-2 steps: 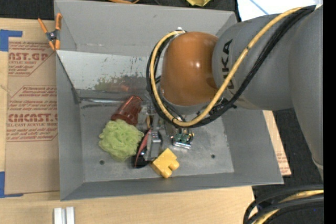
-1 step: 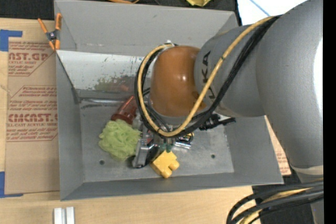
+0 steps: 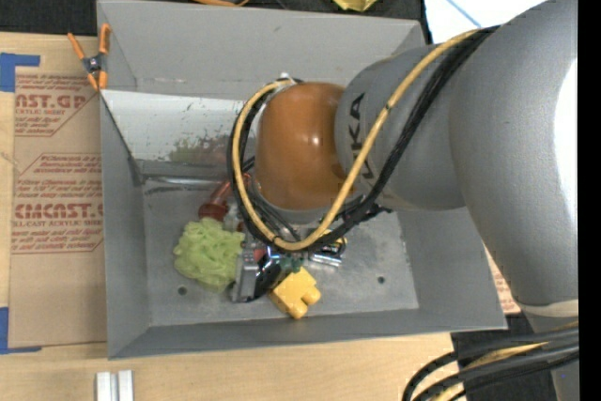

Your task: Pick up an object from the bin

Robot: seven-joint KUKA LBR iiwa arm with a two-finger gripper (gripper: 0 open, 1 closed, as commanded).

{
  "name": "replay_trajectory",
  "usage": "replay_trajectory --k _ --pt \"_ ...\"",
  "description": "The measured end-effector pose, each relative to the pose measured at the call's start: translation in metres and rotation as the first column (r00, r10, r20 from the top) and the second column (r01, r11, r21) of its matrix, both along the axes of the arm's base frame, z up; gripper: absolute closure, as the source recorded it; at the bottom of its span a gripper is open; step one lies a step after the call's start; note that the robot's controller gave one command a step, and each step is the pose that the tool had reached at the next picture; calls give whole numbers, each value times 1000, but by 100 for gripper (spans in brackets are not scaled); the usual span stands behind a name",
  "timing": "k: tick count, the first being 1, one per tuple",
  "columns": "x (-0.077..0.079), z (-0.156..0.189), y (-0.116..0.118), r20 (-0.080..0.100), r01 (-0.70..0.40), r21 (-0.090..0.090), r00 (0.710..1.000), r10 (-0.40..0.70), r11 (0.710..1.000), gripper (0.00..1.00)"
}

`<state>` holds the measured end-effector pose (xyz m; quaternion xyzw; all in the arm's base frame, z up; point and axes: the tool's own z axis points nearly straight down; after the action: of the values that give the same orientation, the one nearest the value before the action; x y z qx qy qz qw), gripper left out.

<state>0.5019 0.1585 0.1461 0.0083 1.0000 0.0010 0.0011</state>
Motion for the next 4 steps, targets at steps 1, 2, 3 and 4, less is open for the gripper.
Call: replay_trajectory --k 1,2,3,4 --pt "-1 -10 -7 2 32 2 999 -32 999 0" --pt "15 -59 -20 -8 -112 2 994 112 994 0" --pt "4 -42 -26 -1 61 3 998 -61 998 0" --pt "15 -54 -26 -9 -71 2 997 71 997 0"
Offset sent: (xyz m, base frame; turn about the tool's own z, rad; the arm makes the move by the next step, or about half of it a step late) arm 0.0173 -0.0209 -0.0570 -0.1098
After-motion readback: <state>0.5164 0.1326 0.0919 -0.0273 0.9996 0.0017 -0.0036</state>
